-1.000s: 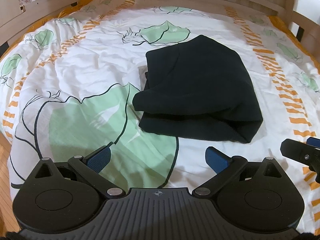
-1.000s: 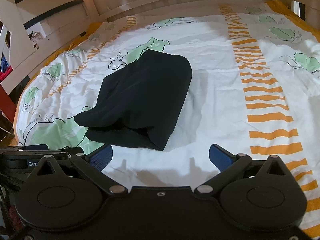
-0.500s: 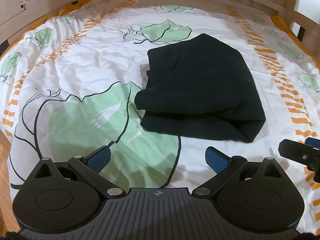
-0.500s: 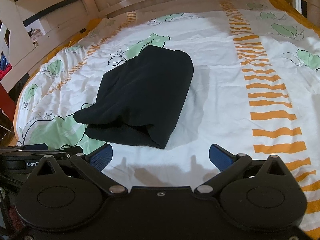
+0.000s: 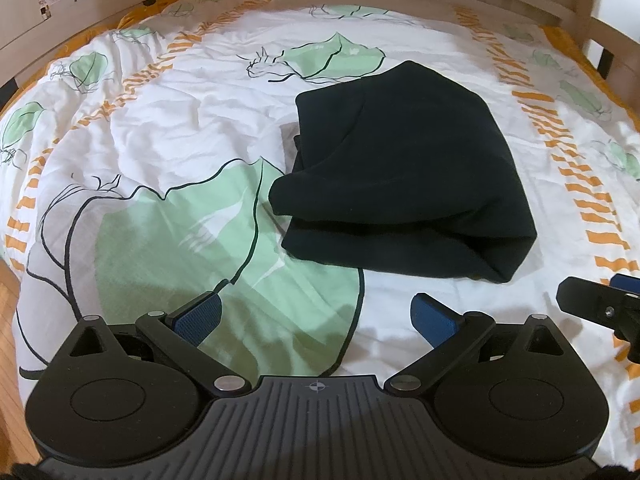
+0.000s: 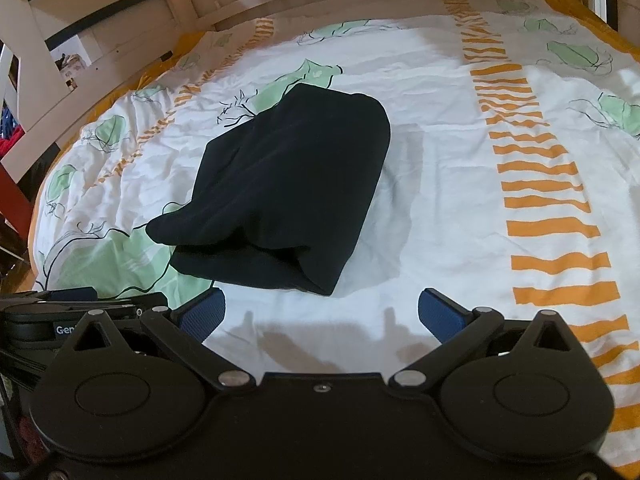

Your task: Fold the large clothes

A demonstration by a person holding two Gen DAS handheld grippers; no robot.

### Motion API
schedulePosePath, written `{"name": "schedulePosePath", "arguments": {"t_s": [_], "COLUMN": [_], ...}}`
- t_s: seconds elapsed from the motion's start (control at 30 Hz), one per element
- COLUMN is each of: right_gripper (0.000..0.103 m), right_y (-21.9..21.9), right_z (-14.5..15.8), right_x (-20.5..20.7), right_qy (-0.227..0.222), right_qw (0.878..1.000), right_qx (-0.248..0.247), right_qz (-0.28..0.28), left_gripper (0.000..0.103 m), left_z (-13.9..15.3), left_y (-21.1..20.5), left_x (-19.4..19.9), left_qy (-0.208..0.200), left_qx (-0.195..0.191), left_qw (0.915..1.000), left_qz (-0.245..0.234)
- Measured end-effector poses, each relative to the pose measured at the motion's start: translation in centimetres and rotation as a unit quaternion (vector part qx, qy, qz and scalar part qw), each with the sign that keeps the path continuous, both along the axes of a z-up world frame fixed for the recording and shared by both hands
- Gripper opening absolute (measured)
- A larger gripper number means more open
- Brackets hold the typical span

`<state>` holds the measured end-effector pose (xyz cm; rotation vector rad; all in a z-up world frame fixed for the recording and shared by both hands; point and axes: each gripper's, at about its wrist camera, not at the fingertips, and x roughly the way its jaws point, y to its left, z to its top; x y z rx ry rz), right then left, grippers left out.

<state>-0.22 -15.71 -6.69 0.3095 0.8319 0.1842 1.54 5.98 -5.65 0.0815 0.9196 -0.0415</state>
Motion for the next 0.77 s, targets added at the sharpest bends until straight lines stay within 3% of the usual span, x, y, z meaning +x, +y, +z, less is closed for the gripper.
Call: {"name": "schedulePosePath", "arguments": {"t_s": [0.77], "right_gripper": [0.102], "right_y": [0.28], "right_z": [-0.48], "right_x": [0.43], "right_qy": [0.01], "right_qw": [1.0], "right_qx": [0.001], "right_qz": [0.007], "left_gripper": [0.102], "left_z": [-0.35], "left_y": [0.1], "left_x": [0.43], "left_qy": [0.006], "left_qx": [-0.002], "left_qw": [1.0], "left_qz": [0.002]}}
